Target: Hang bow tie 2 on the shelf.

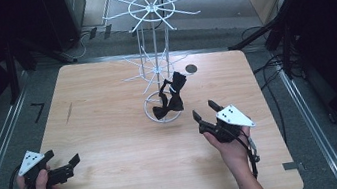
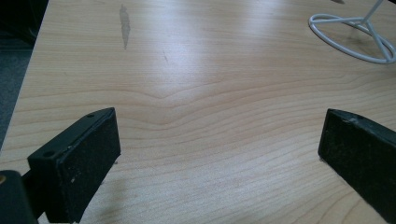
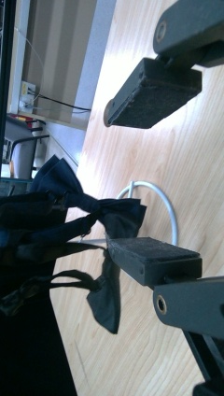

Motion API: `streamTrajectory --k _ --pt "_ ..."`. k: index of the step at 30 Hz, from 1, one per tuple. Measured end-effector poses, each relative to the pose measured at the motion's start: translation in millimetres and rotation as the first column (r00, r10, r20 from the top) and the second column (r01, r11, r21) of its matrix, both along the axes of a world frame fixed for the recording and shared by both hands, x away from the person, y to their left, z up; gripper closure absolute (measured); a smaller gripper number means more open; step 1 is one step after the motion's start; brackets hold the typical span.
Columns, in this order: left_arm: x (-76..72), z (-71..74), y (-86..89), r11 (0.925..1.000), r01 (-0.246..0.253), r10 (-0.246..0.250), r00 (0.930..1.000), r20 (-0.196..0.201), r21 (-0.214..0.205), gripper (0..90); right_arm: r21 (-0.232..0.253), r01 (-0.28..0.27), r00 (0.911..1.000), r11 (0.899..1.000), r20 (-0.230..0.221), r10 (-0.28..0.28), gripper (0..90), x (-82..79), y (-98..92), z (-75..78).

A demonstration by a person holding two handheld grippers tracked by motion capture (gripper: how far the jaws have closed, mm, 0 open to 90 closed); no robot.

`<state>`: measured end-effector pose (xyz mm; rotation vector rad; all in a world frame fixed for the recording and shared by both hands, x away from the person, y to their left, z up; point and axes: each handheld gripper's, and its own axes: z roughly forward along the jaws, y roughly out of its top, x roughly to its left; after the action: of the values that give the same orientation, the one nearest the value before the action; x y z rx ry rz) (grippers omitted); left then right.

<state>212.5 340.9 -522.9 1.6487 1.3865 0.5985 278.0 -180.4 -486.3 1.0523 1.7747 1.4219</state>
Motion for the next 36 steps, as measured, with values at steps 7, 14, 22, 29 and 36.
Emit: streamTrajectory --k 7,14,22,29,36 --pt "0.1 0.0 0.2 1.0000 -0.001 0.001 1.0000 -0.001 0.000 0.0 0.005 0.028 0.9996 1.000 -0.005 -0.028 34.2 -3.9 -15.4 -7.0" --pt "0.1 0.0 0.3 1.0000 0.000 0.000 1.0000 -0.001 -0.001 0.0 0.001 0.052 0.9986 0.999 -0.009 -0.052 34.5 -8.9 -30.5 -12.9" --pt "0.1 0.0 0.4 1.0000 0.000 0.000 1.0000 -0.001 -0.001 0.0 -0.001 0.083 0.9964 0.997 -0.018 -0.083 34.9 -14.1 -47.9 -17.8" --pt "0.1 0.1 0.5 1.0000 0.000 0.000 1.0000 -0.002 -0.001 0.0 -0.007 0.114 0.9931 0.994 -0.029 -0.114 35.1 -19.9 -66.4 -22.8" --pt "0.1 0.0 0.3 1.0000 -0.001 0.001 1.0000 -0.001 0.000 0.0 -0.013 0.133 0.9905 0.991 -0.034 -0.133 35.1 -25.2 -80.1 -26.4"
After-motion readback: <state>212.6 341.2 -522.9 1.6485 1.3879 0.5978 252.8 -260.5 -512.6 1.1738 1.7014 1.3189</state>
